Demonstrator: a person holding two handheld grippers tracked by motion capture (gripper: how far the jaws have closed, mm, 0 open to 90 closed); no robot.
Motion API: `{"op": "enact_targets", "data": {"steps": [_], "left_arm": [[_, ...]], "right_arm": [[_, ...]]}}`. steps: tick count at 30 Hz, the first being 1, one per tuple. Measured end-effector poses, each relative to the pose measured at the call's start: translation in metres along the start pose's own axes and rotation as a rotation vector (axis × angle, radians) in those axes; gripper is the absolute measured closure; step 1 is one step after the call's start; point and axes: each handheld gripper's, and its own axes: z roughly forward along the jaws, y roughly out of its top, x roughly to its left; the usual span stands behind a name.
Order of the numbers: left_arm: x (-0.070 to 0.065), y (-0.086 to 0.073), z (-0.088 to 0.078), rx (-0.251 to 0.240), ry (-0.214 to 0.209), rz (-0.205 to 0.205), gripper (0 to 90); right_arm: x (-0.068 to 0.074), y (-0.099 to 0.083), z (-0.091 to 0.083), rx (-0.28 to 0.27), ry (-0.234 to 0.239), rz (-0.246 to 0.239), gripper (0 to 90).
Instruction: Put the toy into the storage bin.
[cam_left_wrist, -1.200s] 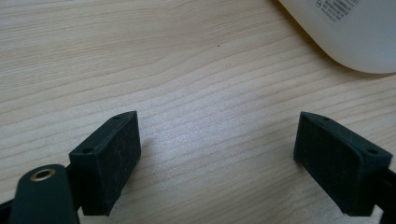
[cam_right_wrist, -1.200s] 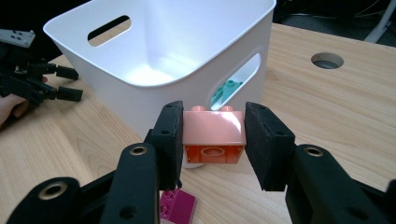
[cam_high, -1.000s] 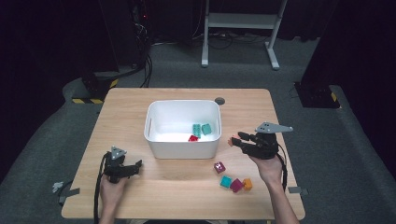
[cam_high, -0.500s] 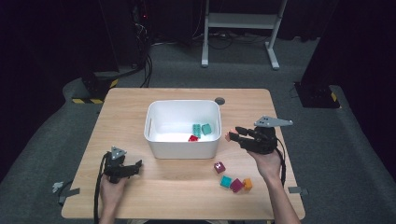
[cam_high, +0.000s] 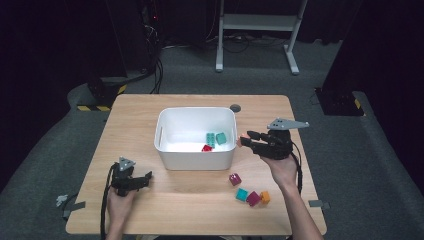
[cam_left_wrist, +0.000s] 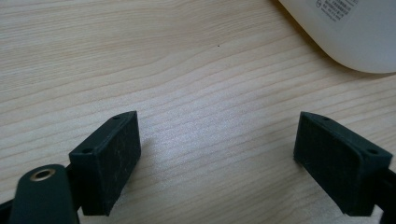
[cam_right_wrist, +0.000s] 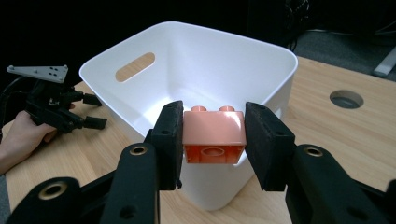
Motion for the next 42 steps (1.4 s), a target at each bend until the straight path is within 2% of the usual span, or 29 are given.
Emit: {"op": "enact_targets", "data": {"steps": [7, 15, 19, 25, 42], "left_arm": [[0.000, 0.000, 0.000, 0.000, 0.000, 0.001, 14.7], [0.000, 0.000, 0.000, 0.000, 0.000, 0.000, 14.7], [0.000, 0.000, 0.000, 0.000, 0.000, 0.001, 14.7], [0.000, 0.000, 0.000, 0.000, 0.000, 0.000, 14.7], [0.000, 0.000, 0.000, 0.000, -0.001, 0.000, 14.7]], "right_arm": [[0.002, 0.011, 0.008, -0.002, 0.011, -0.011, 59.0], [0.001, 0.018, 0.019, 0.003, 0.025, 0.006, 59.0], [0.002, 0.024, 0.024, 0.005, 0.028, -0.003, 59.0], [0.002, 0.031, 0.038, 0.024, 0.029, -0.004, 59.0], [-0.003, 0.036, 0.078, 0.075, 0.015, 0.017, 58.9]]}}
